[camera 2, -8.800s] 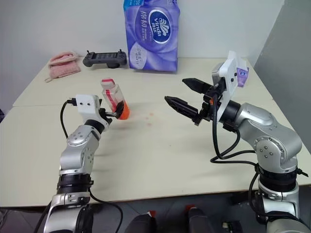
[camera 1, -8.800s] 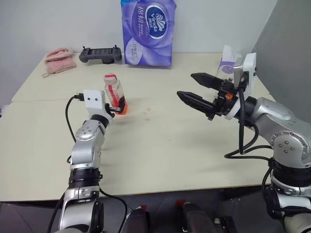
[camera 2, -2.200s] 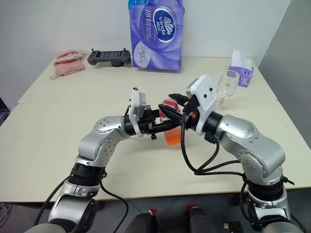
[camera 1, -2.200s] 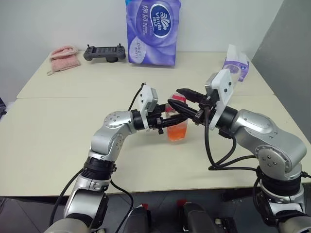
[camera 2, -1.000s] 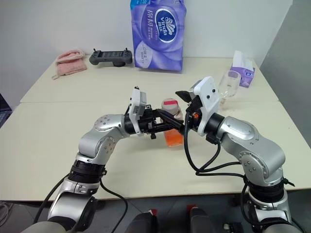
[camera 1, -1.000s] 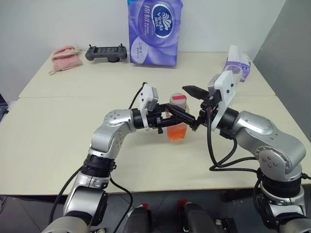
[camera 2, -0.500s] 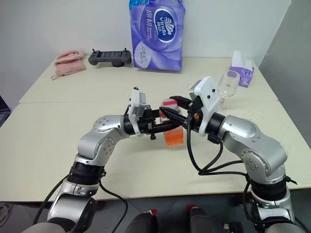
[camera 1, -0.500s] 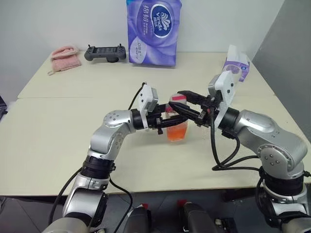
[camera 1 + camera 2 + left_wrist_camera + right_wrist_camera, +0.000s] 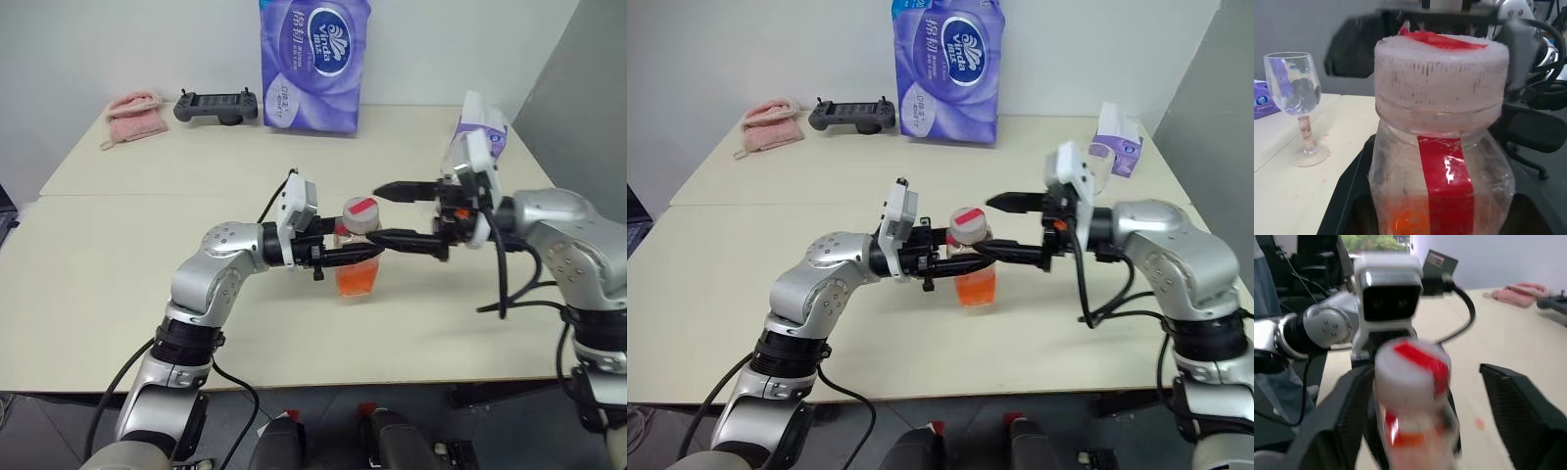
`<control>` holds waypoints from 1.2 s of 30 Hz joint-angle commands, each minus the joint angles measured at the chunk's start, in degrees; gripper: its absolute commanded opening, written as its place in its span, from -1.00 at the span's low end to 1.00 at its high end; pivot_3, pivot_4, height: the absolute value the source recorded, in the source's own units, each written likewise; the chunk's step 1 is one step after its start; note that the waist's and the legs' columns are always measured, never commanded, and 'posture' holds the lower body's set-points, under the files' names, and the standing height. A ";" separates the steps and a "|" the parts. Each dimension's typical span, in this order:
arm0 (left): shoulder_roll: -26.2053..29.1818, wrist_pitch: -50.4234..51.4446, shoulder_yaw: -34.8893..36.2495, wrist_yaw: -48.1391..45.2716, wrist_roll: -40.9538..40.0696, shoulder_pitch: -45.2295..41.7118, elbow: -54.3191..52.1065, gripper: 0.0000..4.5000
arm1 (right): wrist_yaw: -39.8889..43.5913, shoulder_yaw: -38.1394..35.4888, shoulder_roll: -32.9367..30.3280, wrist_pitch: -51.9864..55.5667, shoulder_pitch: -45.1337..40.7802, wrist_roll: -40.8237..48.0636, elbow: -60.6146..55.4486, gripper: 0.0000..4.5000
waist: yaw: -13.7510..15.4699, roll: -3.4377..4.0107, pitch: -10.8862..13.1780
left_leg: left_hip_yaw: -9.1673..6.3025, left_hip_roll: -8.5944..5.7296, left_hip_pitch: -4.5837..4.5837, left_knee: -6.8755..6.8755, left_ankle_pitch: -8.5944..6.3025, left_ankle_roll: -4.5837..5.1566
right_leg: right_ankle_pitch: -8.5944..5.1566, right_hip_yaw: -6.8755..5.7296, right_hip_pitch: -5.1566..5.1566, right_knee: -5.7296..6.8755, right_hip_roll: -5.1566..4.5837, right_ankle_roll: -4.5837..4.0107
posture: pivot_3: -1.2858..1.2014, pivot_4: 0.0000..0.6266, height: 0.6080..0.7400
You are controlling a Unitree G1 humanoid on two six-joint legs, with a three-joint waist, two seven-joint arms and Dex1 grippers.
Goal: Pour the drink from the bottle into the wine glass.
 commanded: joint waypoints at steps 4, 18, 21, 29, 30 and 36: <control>-0.63 -1.92 1.87 1.33 -0.73 -0.72 -0.62 -0.14 | -13.03 -6.11 1.56 6.45 6.22 5.95 -16.39 0.97 | -0.24 0.00 0.00 | -0.01 0.06 0.04 0.00 0.00 0.00 | 0.00 0.03 0.00 0.05 0.00 0.00 | 0.03 -0.52 1.00; -1.33 -3.43 1.25 1.22 0.42 -1.62 1.74 -0.14 | -33.40 1.43 16.00 7.03 0.65 -1.80 -17.32 0.97 | -0.50 0.02 0.00 | 0.00 0.06 0.03 -0.01 0.01 -0.02 | -0.02 0.03 -0.01 0.04 0.24 -0.03 | 0.03 -0.52 1.00; -1.31 -3.38 1.21 1.41 0.48 -1.50 1.50 -0.14 | -32.88 1.45 15.86 6.90 0.64 -2.29 -16.68 0.97 | -0.57 0.02 0.00 | 0.01 0.06 0.04 -0.01 0.01 -0.02 | -0.02 0.04 -0.01 0.05 0.25 -0.03 | 0.03 -0.52 1.00; -1.33 -3.54 1.36 1.61 0.66 -1.56 1.65 -0.14 | -30.79 1.11 15.53 7.79 0.91 -0.31 -16.44 0.26 | -0.66 0.02 0.01 | 0.00 0.08 0.04 -0.01 0.00 -0.01 | -0.02 0.03 -0.01 0.05 0.26 -0.03 | 0.03 -0.52 1.00; -1.37 -3.58 1.37 1.68 0.69 -1.58 1.66 -0.14 | -30.69 1.04 15.66 7.83 0.93 -0.01 -16.41 0.11 | -0.66 0.02 0.01 | 0.00 0.08 0.04 -0.01 0.00 -0.01 | -0.02 0.03 -0.01 0.05 0.26 -0.03 | 0.03 -0.52 1.00; -1.44 -3.11 1.37 1.90 0.36 -1.28 1.00 -0.14 | -27.89 0.53 14.68 6.95 -0.17 1.30 -14.66 -0.19 | -0.66 0.02 0.01 | 0.00 0.08 0.04 -0.01 0.00 -0.01 | -0.02 0.03 -0.01 0.05 0.26 -0.03 | 0.03 -0.52 1.00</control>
